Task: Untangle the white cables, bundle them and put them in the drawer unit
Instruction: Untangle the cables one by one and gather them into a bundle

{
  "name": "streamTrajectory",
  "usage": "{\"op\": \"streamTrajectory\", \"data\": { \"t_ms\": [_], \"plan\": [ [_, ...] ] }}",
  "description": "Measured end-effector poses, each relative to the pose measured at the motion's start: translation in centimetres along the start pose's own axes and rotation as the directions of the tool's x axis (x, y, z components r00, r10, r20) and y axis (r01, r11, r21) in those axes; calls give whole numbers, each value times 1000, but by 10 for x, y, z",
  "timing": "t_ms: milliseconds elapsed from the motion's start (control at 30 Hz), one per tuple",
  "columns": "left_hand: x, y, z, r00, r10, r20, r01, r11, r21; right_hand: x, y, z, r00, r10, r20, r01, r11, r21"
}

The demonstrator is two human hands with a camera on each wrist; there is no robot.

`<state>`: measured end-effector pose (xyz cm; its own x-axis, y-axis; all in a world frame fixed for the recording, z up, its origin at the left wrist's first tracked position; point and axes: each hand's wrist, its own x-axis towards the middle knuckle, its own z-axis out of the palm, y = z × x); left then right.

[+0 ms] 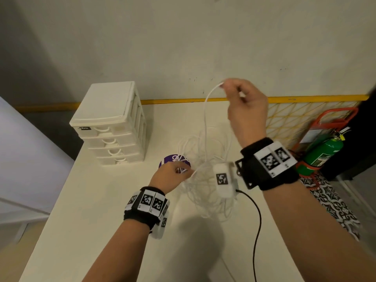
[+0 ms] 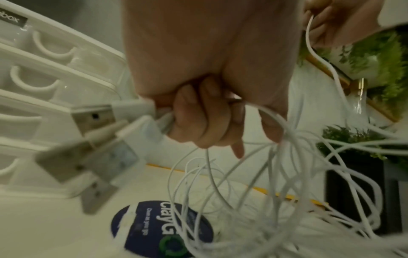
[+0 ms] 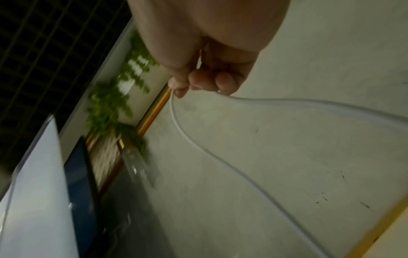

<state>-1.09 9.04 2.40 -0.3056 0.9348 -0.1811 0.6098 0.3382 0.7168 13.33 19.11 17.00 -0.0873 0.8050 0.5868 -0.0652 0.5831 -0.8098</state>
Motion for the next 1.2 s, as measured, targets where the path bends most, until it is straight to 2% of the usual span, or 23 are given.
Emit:
{"op": "streamTrajectory", "data": {
  "t_ms": [133,233,300,367,467,533,567,600,633,700,733,767,800,833,867,900,933,967,1067,1200],
  "plan": [
    [0,-17,1,991,-122,-53,128,985,112,11,17,-26,971,132,-199,-137,990,-14],
    [-5,-28,-8,980,-179,-86,187,977,107,4,58,-56,932,164,-322,-234,953,-194],
    [-7,-36,-16,962,-227,-155,243,965,95,-7,88,-81,896,246,-369,-370,873,-316],
    [-5,-45,-24,938,-255,-236,281,956,84,-25,115,-106,847,351,-399,-514,732,-447],
    [-4,-51,-33,911,-262,-317,285,958,27,-55,145,-133,717,570,-402,-675,423,-604],
    [-4,-49,-34,919,-233,-317,255,967,28,-69,157,-137,600,740,-304,-644,221,-733],
    [-5,-45,-33,929,-212,-303,236,971,47,-72,160,-137,561,785,-263,-604,171,-779],
    [-5,-40,-31,940,-191,-281,218,973,69,-73,157,-131,548,808,-217,-571,172,-802],
    [-6,-35,-27,952,-171,-253,201,975,99,-72,155,-123,587,793,-162,-539,233,-810],
    [-7,-23,-18,972,-132,-194,165,971,170,-70,144,-99,813,581,-39,-392,497,-774],
    [-7,-18,-14,978,-111,-174,146,969,200,-69,133,-82,884,462,77,-266,631,-729],
    [-7,-14,-10,982,-93,-163,128,967,220,-68,122,-66,895,382,231,-143,736,-662],
    [-7,-11,-6,984,-80,-159,115,967,229,-69,111,-50,837,391,383,-95,793,-602],
    [-7,-8,-4,985,-72,-159,108,967,232,-70,104,-37,721,469,510,-85,791,-606],
    [-7,-7,-2,985,-66,-159,102,968,228,-73,99,-28,592,562,577,-74,751,-656],
    [-6,-8,1,985,-58,-160,93,971,222,-75,98,-22,495,638,590,-48,698,-714],
    [-6,-9,2,985,-52,-164,87,973,216,-78,100,-19,457,680,573,-32,657,-754],
    [-5,-11,3,984,-50,-169,86,973,214,-81,102,-18,461,691,558,-29,640,-768],
    [-6,-17,5,984,-44,-175,82,972,220,-83,104,-20,523,667,530,-6,625,-780],
    [-8,-10,9,978,61,-197,-28,985,168,-80,103,-21,589,580,563,20,686,-727]
  ]
}}
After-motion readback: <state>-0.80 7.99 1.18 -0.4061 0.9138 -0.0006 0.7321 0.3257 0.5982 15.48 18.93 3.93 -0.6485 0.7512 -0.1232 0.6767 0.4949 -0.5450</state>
